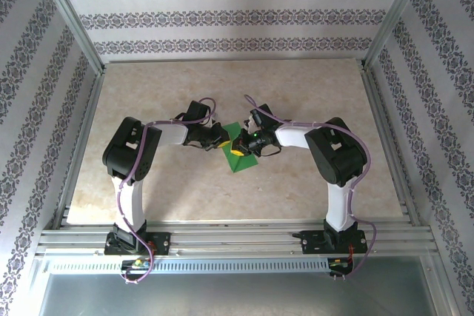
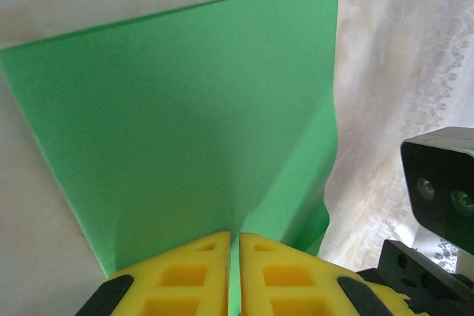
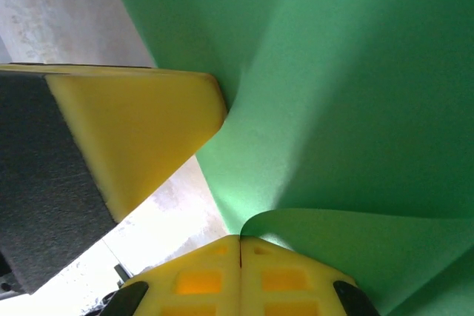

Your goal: Fold a paper plane with a square sheet of paper (pick it up from the middle)

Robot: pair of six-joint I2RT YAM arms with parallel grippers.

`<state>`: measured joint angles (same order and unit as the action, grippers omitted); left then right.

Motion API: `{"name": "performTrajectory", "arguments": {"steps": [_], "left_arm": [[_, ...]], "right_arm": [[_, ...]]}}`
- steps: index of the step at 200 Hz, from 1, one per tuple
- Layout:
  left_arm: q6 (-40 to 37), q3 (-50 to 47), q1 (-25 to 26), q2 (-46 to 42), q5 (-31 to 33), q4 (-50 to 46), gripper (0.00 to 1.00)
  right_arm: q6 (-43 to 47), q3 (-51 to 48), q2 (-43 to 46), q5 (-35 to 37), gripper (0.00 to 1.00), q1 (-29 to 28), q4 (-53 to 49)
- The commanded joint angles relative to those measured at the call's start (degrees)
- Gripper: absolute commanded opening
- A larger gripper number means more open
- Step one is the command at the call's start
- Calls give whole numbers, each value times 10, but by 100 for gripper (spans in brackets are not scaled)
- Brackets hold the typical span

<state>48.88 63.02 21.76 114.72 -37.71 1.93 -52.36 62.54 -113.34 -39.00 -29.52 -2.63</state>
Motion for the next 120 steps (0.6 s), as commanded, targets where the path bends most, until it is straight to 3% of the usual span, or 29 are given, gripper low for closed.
{"name": "performTrajectory", "arguments": {"steps": [1,120], "left_arm": [[1,-11,2,8,24,-29,13],[4,-16,3,7,24,-24,13]], "right_arm": [[-2,13,-14,8,2,-6,12],[-4,14,-26,-1,2,-8,28]]}}
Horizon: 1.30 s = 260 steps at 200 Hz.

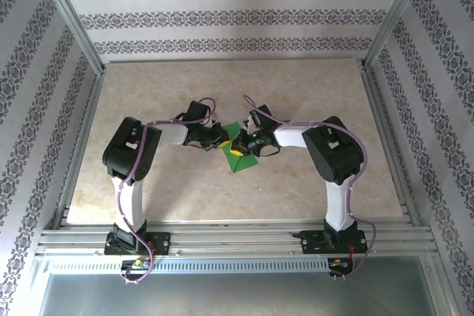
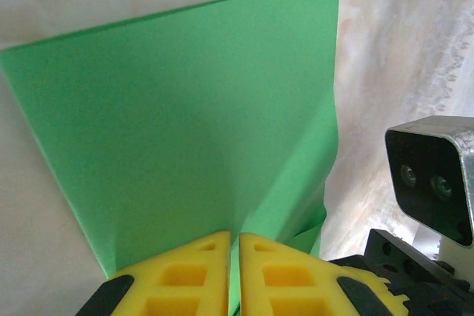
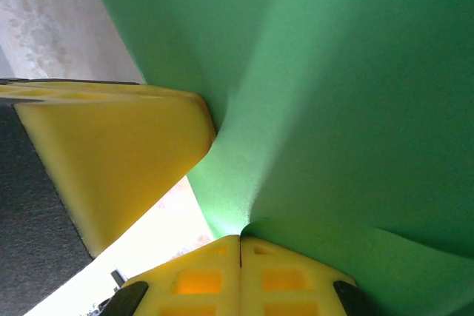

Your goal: Fold a paper plane with a square sheet of paper (pick it up from the middle)

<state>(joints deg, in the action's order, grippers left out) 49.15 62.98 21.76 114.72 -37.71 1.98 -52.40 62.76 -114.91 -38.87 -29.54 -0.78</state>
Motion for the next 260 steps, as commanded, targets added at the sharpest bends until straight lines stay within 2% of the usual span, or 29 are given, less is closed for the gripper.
{"name": "performTrajectory", "arguments": {"steps": [1,117,195,260], "left_arm": [[2,-16,2,7,24,-25,13],[2,-18,3,6,23,-24,13],[2,-16,2,-2,25,-24,13],[6,4,2,-49,-10,-10,14]], "right_arm": [[-3,11,-10,-2,2,-8,9],[-2,8,-19,-14,3,-10,10],[6,-15,17,5,3,-4,-5],[15,-21,34,13,3,-3,-18]]}}
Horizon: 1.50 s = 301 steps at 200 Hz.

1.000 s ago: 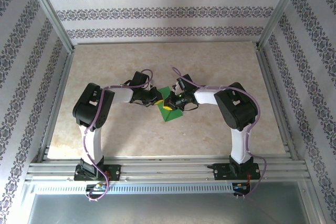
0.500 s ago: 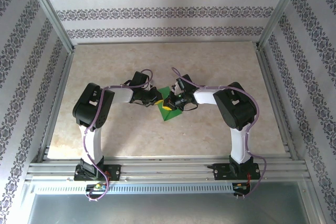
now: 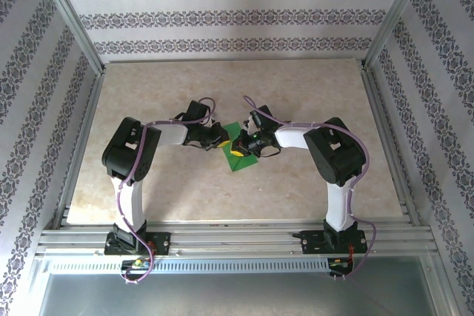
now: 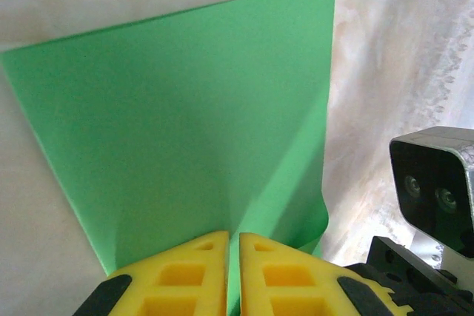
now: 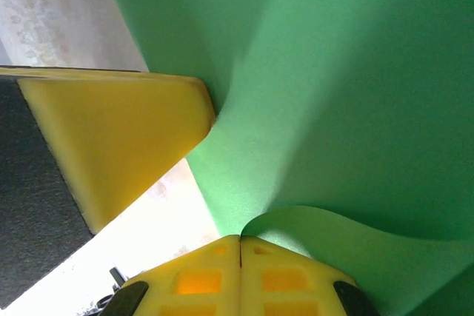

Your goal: Fold a paper plane with a square sheet of paper (pick it up from the middle)

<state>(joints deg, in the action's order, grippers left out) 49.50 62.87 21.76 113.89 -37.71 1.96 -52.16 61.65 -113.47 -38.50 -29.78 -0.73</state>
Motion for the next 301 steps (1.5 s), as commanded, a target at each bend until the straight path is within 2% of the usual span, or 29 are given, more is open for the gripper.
{"name": "performTrajectory", "arguments": {"steps": [1,31,81,135,301], "left_arm": [[2,4,1,-42,-10,-10,14],[-7,-4,2,-61,8,-28,15],[-11,-15,2,-29,31,-48,14],[-15,-5,2,2,34,-65,13],[-13,-8,1,10,34,-70,13]], "right_arm": [[12,-9,19,9,3,-1,-19],[13,-9,17,8,3,-2,-21],[16,-8,14,11,3,-4,-20],[21,-3,8,7,3,-5,-17],[22,8,-11,-1,3,-9,-14]]}}
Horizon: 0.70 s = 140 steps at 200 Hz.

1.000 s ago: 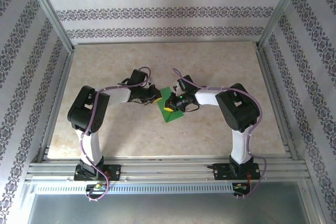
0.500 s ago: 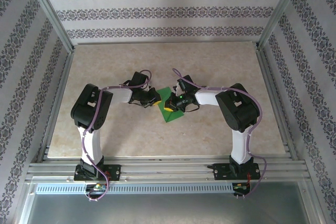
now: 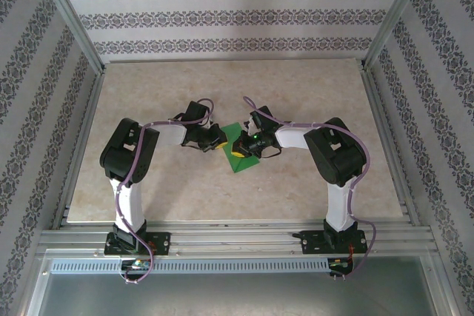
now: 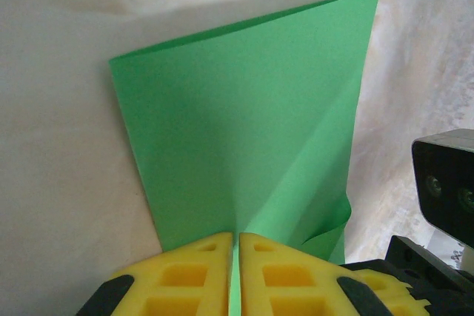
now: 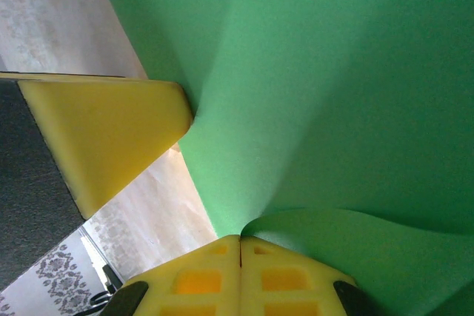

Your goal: Fold a paper plane with a square sheet of paper (pick it up from the middle)

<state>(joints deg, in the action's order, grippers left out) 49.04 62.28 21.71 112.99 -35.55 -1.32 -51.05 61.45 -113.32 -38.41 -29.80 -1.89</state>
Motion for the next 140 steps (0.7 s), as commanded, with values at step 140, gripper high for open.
{"name": "performTrajectory", "arguments": {"steps": [140], "left_arm": [[-3,-10,3,18,11,-29,13]], "right_arm": [[-4,2,-10,18,4,-7,6]]}}
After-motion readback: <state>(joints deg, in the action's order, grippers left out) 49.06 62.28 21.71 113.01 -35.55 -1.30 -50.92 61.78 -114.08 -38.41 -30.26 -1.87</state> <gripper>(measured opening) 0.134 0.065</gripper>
